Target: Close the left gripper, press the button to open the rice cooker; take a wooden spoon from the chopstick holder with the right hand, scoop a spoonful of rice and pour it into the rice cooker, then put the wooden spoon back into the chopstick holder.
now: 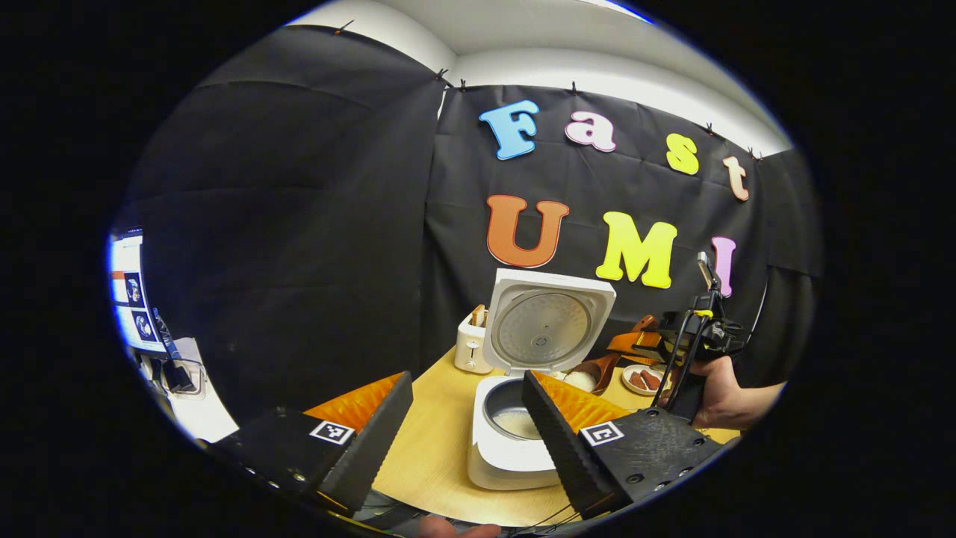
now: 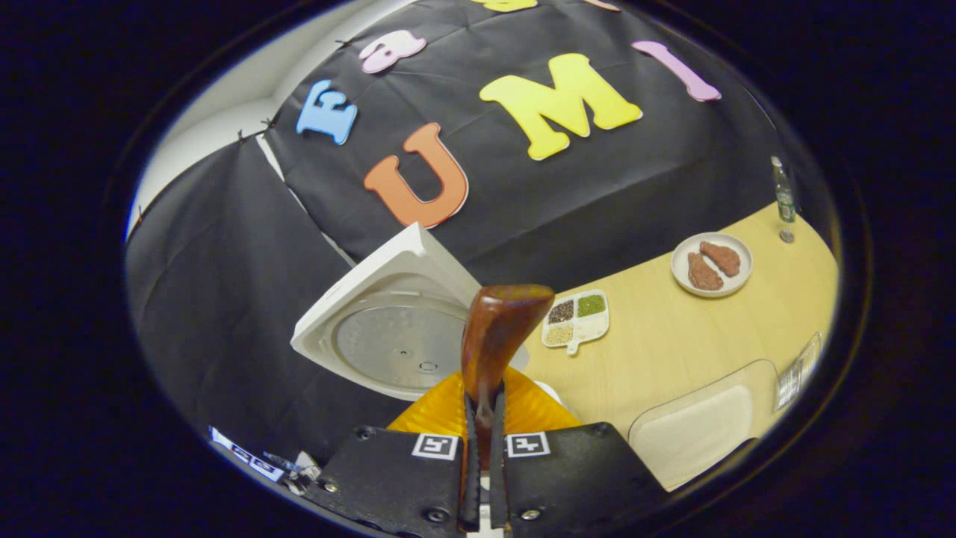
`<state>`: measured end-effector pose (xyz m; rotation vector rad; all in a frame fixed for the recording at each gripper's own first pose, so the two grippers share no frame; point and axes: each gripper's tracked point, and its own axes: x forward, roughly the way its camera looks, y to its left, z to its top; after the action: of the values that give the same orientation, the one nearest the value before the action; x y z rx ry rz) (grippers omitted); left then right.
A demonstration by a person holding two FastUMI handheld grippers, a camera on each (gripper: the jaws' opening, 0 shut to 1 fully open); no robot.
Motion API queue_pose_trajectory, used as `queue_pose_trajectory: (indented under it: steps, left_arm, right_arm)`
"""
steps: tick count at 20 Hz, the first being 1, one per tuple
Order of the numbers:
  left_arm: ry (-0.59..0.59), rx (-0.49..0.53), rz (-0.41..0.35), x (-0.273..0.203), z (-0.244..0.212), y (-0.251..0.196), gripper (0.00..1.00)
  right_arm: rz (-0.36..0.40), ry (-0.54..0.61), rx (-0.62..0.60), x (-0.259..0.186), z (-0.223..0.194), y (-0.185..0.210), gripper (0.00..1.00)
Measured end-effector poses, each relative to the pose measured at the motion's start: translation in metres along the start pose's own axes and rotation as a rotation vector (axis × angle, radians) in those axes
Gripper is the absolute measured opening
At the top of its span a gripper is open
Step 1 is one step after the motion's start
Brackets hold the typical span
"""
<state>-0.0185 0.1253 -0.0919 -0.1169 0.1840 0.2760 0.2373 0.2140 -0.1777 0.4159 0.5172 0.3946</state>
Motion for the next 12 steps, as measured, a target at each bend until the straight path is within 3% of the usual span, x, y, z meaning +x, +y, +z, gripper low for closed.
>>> queue_pose_trajectory:
  steps: [12]
  left_arm:
    - [0.018, -0.016, -0.009, 0.01, -0.014, 0.004, 0.94]
  right_arm:
    - [-0.027, -0.08, -0.474, -0.006, 0.022, 0.033, 0.11]
